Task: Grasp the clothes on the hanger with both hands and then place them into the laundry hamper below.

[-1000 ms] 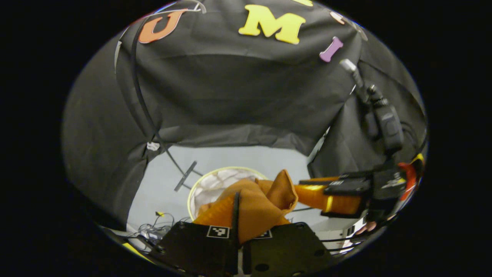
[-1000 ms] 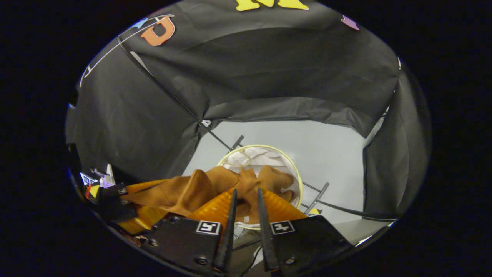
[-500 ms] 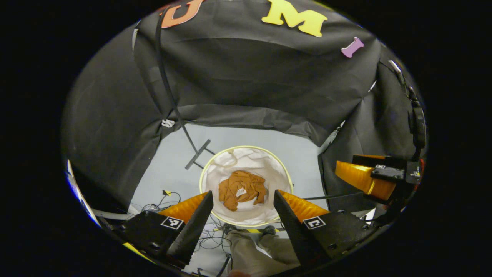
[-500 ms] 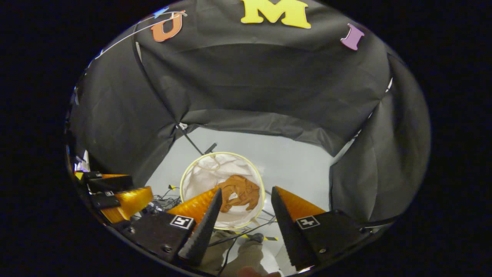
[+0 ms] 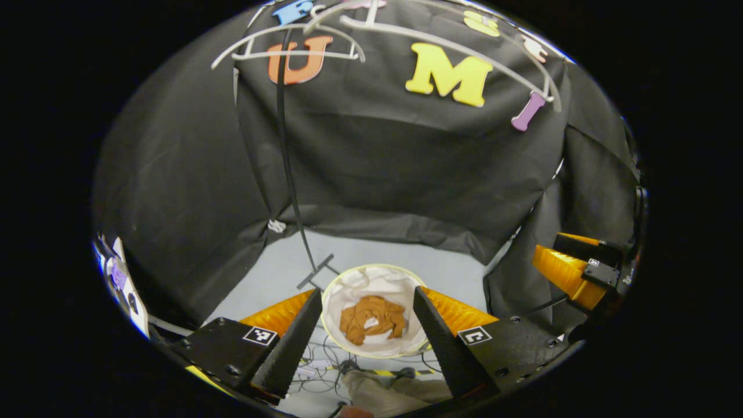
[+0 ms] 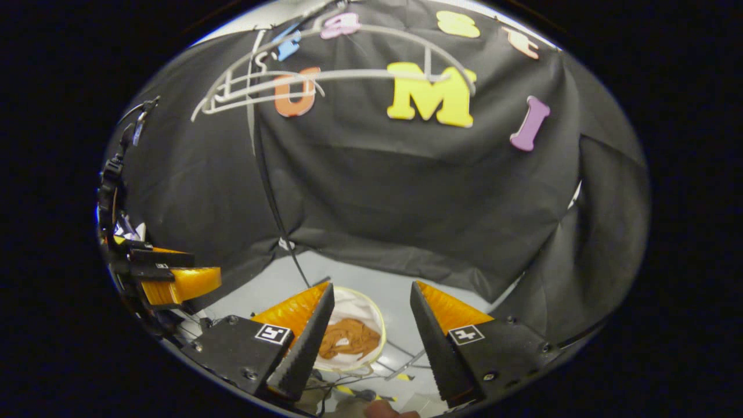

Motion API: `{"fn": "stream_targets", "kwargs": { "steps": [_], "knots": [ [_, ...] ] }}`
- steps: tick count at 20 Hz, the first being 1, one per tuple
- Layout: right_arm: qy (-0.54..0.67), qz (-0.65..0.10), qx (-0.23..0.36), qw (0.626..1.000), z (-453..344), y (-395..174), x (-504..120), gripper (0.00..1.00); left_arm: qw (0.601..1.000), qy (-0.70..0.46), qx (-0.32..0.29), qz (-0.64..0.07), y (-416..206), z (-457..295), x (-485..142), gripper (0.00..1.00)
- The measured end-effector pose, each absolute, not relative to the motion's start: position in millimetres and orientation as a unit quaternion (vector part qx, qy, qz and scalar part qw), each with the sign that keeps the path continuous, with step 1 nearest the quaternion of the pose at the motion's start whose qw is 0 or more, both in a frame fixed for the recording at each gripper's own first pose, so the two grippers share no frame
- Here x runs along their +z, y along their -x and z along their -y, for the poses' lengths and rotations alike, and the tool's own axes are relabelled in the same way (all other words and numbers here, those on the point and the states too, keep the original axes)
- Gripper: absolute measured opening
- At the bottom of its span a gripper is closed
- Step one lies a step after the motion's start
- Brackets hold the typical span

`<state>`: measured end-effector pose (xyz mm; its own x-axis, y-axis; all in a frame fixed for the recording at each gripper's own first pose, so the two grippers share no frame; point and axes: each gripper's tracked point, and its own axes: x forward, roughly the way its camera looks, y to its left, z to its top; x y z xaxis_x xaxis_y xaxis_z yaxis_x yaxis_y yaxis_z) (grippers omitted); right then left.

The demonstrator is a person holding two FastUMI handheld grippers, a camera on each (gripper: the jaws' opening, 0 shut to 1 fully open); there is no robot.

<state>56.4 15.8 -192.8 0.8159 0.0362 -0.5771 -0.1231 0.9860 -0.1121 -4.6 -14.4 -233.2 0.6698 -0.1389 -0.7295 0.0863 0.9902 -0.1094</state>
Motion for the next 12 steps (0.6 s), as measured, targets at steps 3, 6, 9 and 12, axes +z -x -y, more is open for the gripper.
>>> {"fn": "stream_targets", "kwargs": {
  "steps": [3, 6, 9, 12],
  "knots": [
    [0.098, -0.215, 0.065, 0.97, -11, -51, -145, 0.87, 0.946, 0.028, -0.046, -0.321, 10, 12, -185, 0.97],
    [0.086, -0.149, 0.084, 0.982, -6, -20, -97, 0.95, 0.968, 0.011, -0.028, -0.25, 24, 11, -136, 0.97],
    [0.067, -0.075, 0.109, 0.989, 1, 9, -39, 0.95, 0.984, -0.001, -0.013, -0.178, 46, 7, -87, 0.97],
    [0.054, 0.0, 0.112, 0.992, 20, 32, 12, 1.0, 0.994, 0.018, 0.01, -0.108, 70, 4, -35, 0.93]
  ]
}}
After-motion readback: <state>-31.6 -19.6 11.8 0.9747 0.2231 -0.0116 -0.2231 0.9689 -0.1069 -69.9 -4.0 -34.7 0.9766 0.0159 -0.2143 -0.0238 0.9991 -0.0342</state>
